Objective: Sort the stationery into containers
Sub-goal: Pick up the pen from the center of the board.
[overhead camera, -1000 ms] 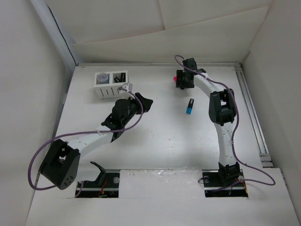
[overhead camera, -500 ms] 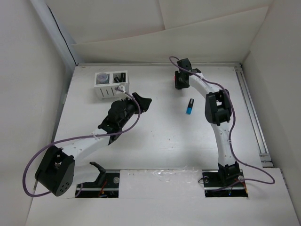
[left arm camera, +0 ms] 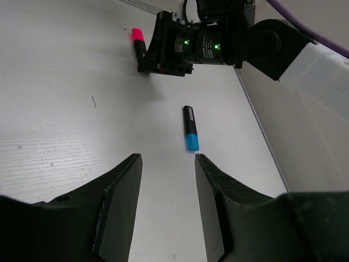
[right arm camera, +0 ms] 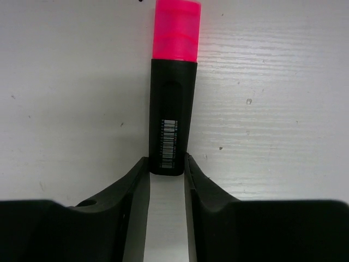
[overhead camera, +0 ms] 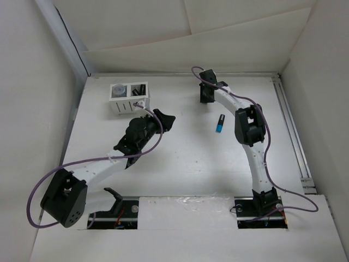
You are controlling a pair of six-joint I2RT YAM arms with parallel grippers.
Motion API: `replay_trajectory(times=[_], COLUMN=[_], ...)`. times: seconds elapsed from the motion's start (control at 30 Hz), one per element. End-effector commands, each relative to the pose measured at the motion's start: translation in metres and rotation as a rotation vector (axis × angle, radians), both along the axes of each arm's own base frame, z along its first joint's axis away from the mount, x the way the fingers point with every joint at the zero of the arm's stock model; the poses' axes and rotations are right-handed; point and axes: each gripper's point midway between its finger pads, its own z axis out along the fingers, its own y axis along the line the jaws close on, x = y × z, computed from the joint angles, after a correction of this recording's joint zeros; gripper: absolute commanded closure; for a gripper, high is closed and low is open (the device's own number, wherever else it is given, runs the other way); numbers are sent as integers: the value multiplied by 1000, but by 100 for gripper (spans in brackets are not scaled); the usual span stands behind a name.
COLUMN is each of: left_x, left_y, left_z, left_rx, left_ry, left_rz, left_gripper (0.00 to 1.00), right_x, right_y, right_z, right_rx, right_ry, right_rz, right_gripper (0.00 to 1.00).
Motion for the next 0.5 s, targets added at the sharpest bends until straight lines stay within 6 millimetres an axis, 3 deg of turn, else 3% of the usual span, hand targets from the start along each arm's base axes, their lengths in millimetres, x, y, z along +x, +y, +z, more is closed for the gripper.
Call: replay_trajectory(times=[0.0,0.03,0.1,0.3,0.33,0.37,0.43,0.47], left_x=[3,3,5,12,15,14,22,24], left_y=[3,3,7,11,14,11,9,8], left_z=[8,8,5,3,-1,-5,-8,-11], left_rx=[-8,-8,-1,6,11,5,15,26], left_ry=[-37,-37,-29,-19,-9,7,29,46], left_rz=[17,17,35,50,53,40,32,32], left_gripper=[60,60,60,59,59,59,56,56], right_x=[2,4,0,-5,-16,-19,-28,-44], right_y=[1,-1,-4,-7,-10,-8,-1,-3], right_z=[-7,-8,-12,21,14,35,48,53], right_rx=[-13,-20,-25,3,2,28,84,101], right_ry=[-27,-39,-33,-104,-80,-113,-140,-135], right_rz=[-44,-53,-68,-82,-74,-66,-29,-14], right_gripper=[79,86,90,96,96,96,96,96])
